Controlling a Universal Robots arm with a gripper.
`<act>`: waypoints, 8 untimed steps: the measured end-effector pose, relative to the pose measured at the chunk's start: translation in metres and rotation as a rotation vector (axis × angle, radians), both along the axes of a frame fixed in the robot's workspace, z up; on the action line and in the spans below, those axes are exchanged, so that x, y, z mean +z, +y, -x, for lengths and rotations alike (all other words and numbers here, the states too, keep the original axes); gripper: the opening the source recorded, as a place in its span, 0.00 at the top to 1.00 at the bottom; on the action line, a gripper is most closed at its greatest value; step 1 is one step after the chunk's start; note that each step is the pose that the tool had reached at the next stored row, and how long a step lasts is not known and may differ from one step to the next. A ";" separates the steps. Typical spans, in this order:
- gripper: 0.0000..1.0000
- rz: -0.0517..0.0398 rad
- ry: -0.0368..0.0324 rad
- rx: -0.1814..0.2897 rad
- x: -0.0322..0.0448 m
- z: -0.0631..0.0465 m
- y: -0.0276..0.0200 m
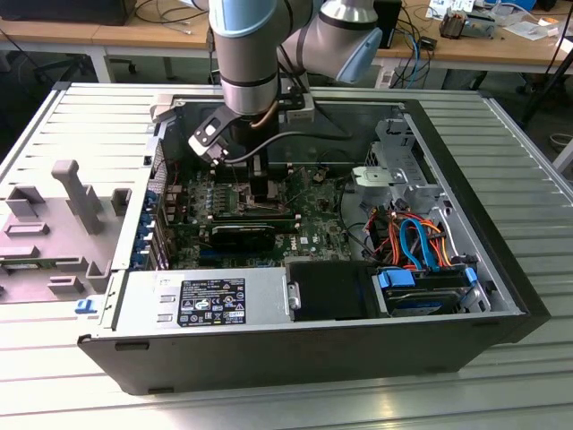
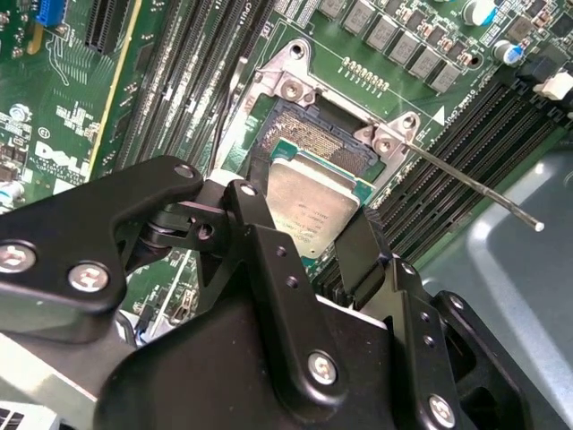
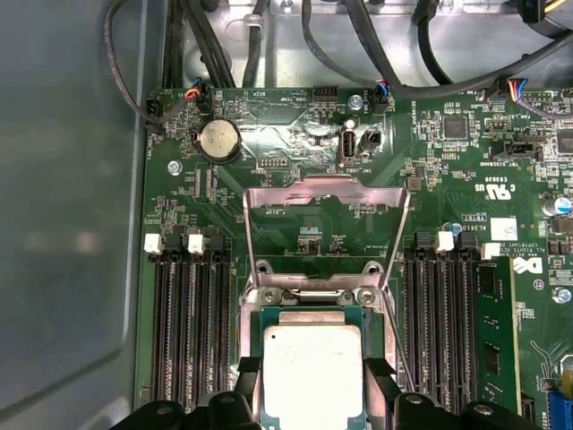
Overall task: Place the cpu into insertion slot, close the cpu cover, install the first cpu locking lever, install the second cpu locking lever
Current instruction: 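Place the cpu into insertion slot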
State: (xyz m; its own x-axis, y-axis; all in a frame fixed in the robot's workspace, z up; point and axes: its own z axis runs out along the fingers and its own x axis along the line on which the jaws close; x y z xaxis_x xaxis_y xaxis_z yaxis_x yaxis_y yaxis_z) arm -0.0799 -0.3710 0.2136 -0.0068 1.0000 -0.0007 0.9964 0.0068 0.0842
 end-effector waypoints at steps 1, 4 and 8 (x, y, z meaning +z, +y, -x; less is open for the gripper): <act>0.46 0.0000 0.0000 0.000 -0.0002 0.000 0.0000; 0.46 0.0001 0.0001 0.000 -0.0008 0.000 0.0000; 0.46 0.0000 0.0000 0.000 -0.0014 0.001 0.0000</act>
